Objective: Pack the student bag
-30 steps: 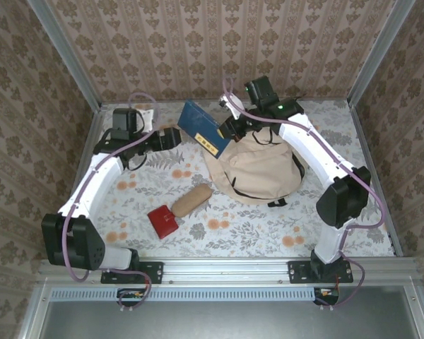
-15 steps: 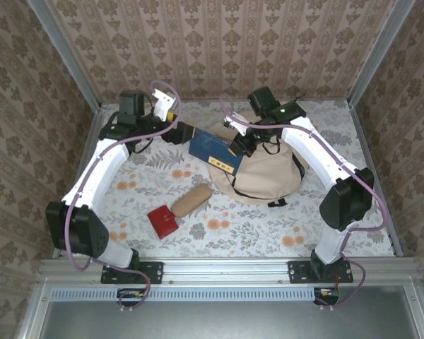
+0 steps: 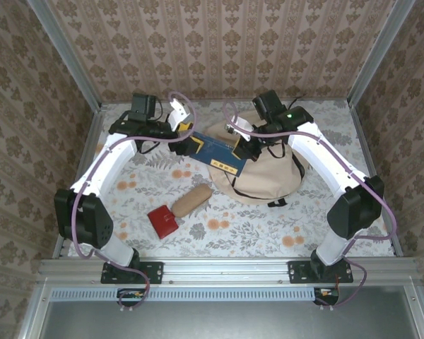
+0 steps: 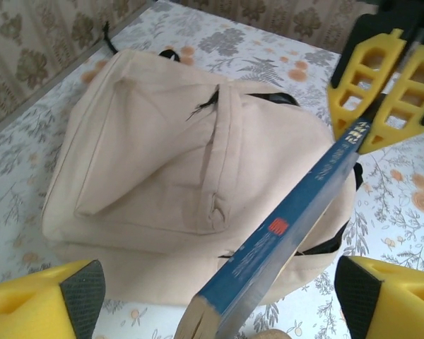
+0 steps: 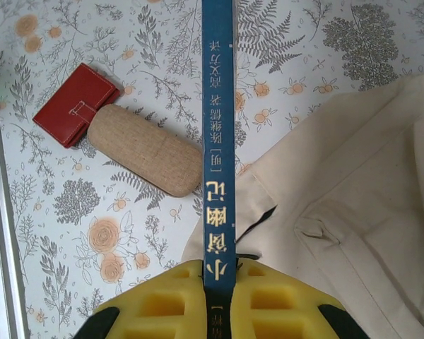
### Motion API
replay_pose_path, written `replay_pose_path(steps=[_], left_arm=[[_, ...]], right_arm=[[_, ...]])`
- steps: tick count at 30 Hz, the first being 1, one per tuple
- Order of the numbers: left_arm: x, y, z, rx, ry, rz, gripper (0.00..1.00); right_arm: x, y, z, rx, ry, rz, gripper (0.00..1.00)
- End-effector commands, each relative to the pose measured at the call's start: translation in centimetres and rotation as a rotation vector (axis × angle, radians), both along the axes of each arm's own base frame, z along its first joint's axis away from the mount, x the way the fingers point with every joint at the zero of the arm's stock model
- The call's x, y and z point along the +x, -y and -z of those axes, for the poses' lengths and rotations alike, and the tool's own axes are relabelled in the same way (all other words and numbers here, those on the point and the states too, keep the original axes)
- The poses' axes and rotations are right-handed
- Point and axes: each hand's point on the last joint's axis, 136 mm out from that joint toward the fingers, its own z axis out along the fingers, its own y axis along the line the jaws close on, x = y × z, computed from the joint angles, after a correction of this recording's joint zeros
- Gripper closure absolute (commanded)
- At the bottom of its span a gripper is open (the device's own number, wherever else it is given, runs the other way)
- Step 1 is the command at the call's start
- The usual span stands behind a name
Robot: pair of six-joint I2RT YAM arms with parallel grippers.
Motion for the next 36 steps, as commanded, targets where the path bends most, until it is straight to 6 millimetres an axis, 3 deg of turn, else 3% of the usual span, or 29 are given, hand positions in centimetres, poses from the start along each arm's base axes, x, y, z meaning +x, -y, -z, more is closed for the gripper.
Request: replay_pose_path(steps=[1, 7, 14, 16, 17, 20, 22, 25, 29, 32, 35, 36], left_arm=[[-1.5, 1.2, 0.4, -0.018, 0.001, 0.129, 0.21], [-2.4, 1.6, 0.5, -0.029, -0.039, 0.193, 0.52], [-1.6, 1.3, 0.1, -0.019, 0.008, 0.153, 0.86], [-1.1, 1.2, -0.1, -0.014, 0.028, 0.125, 0.96], [-0.6, 1.0, -0.1, -0.006, 0.041, 0.097, 1.0], [1.0, 0.4, -0.5, 0.0, 0.065, -0.015, 1.0], [2.6, -0.3, -0.9, -0.011, 0.068, -0.144, 1.0], [5.2, -1.9, -2.0, -0.069, 0.021, -0.402, 1.0], [6.6, -3.8, -3.2, -0.243, -0.128, -0.717, 1.0], [5.7, -4.0, -3.9, -0.355, -0.189, -0.832, 1.0], [5.0, -4.4, -4.3, -0.465, -0.266, -0.953, 1.0], [4.3, -3.6, -4.6, -0.5, -0.291, -0.947, 1.0]], right_arm=[[-0.3, 0.0, -1.6, 0.026, 0.069, -0.045, 1.0], [0.3, 0.1, -1.5, 0.014, 0.094, -0.035, 1.0], [1.1, 0.4, -1.4, 0.005, 0.118, -0.001, 1.0], [1.7, 0.8, -1.5, 0.006, 0.138, 0.041, 0.88], [2.1, 1.2, -1.6, 0.009, 0.152, 0.078, 0.77], [4.1, 2.8, -2.7, 0.065, 0.181, 0.263, 0.37], [5.1, 4.3, -3.4, 0.115, 0.182, 0.405, 0.22], [6.4, 6.2, -4.5, 0.247, 0.145, 0.654, 0.16], [5.8, 6.6, -2.2, 0.454, -0.121, 0.937, 0.15], [4.7, 4.8, 0.6, 0.605, -0.407, 1.035, 0.16], [3.9, 2.1, 1.6, 0.735, -0.581, 1.031, 0.17], [3.6, 1.1, 1.5, 0.776, -0.606, 1.013, 0.16]])
